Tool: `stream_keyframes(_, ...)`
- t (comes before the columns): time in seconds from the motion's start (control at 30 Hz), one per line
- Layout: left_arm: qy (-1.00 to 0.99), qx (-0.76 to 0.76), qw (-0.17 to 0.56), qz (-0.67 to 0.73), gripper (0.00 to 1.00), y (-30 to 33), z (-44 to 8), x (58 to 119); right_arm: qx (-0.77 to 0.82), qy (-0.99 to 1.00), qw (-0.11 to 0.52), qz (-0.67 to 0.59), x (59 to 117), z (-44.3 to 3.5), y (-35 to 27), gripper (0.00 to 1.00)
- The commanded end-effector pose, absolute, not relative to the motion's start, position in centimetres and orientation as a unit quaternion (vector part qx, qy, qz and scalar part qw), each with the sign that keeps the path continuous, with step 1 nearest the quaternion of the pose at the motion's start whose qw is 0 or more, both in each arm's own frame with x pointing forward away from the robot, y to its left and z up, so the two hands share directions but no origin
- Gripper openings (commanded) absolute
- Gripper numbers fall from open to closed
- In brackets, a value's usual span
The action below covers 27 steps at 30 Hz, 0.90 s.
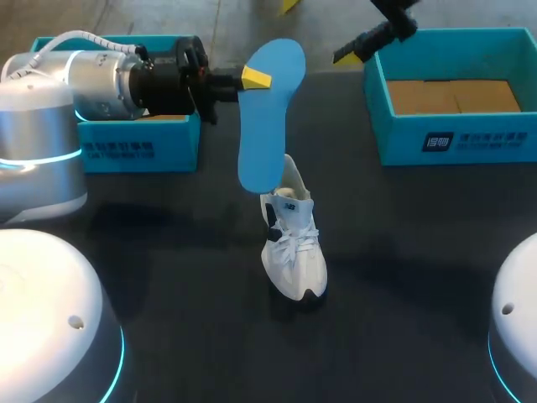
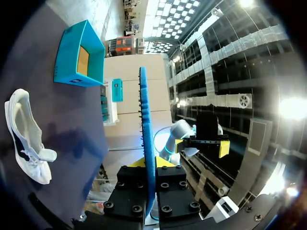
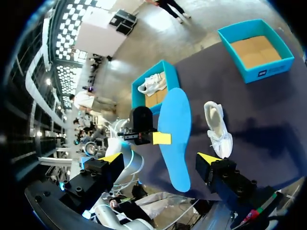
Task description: Take the shoe out of the shoebox, open the shoe tongue, remove and reinsert the insole, then place the shoe into the shoebox
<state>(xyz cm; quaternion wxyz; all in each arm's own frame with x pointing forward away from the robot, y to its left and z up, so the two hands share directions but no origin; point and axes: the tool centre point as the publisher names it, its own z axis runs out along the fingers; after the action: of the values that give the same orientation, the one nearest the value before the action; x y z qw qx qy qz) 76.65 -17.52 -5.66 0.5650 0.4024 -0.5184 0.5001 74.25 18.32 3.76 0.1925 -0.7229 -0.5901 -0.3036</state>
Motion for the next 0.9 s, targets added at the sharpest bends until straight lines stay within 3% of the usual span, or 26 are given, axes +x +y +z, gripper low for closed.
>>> stream_keyframes(0.03, -0.519, 0.403, 0.564, 0.500, 0.00, -17.5, -5.6, 76.6, -0.763, -0.619, 0.074, -0.169, 74.3, 4.4, 19.4, 1.00)
stream_keyframes(0.47, -0.519, 0.403, 0.564, 0.500, 0.00, -17.5, -5.6, 76.6, -0.775, -0.623, -0.027, -0.103, 73.4, 4.3, 20.5, 1.00)
stream_keyframes(0.9, -0.519, 0.403, 0.564, 0.500, 0.00, -17.5, -5.6, 76.6, -0.794, -0.604, -0.066, -0.022, 73.5, 2.7, 21.9, 1.00)
